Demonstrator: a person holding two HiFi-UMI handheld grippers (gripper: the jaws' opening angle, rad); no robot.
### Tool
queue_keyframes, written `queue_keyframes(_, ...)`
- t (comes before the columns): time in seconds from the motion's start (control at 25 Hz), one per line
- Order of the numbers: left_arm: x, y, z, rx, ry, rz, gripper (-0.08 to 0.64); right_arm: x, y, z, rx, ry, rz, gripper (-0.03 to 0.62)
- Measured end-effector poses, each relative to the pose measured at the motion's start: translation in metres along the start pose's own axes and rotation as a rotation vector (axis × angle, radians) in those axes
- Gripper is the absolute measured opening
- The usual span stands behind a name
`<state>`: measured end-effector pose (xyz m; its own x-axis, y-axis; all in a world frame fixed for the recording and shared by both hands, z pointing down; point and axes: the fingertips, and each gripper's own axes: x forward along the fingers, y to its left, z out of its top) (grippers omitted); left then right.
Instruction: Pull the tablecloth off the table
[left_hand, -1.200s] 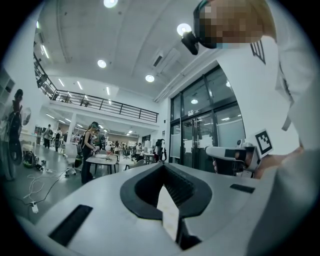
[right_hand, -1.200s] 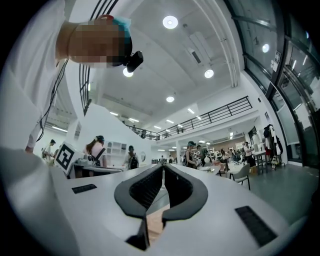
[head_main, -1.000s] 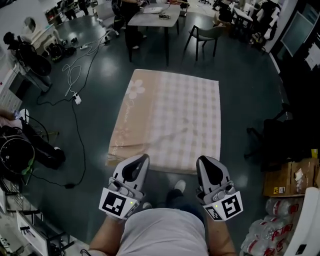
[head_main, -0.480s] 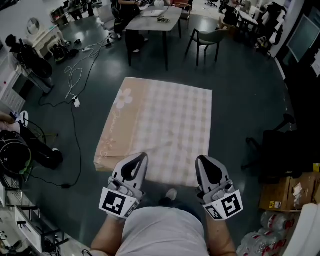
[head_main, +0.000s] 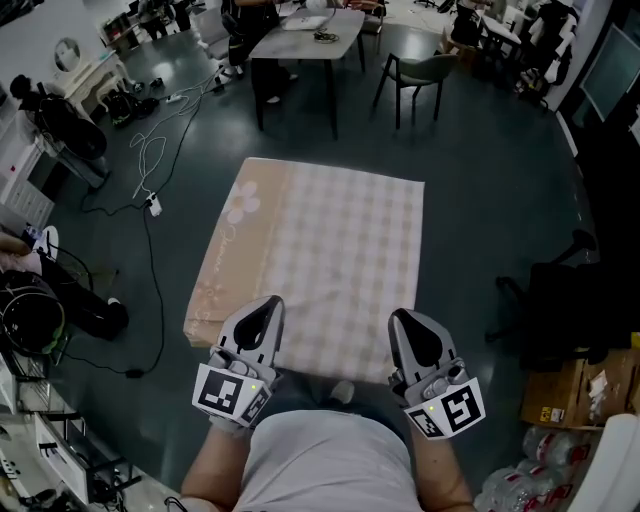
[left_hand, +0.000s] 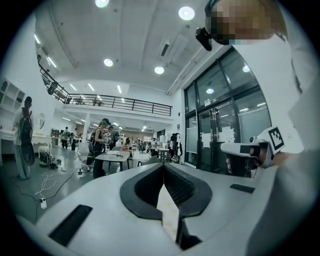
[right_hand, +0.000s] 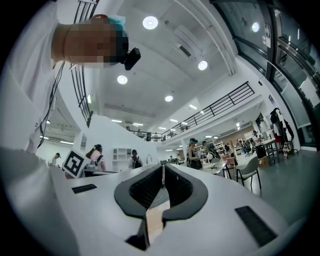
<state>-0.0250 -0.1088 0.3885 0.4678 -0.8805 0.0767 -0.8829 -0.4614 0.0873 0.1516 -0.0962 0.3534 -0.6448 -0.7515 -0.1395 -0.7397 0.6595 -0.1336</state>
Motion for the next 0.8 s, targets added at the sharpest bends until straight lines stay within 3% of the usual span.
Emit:
queue_keyframes(0.32, 0.019, 0.056, -0.013, -0.008, 0.045, 0.024, 0.008, 0.035, 0.002, -0.018, 0.004, 0.05, 0.004, 0.026)
queue_keyframes(0.48, 0.032, 0.087, -0.029, -0.023, 0.091, 0.032, 0.009, 0.061, 0.006, -0.032, 0.058, 0.098, 0.037, 0.026)
queue_keyframes(0.8, 0.059, 0.198, -0.068, -0.03, 0.172, 0.082, 0.009, 0.119, 0.031, -0.065, 0.095, 0.193, 0.044, 0.026)
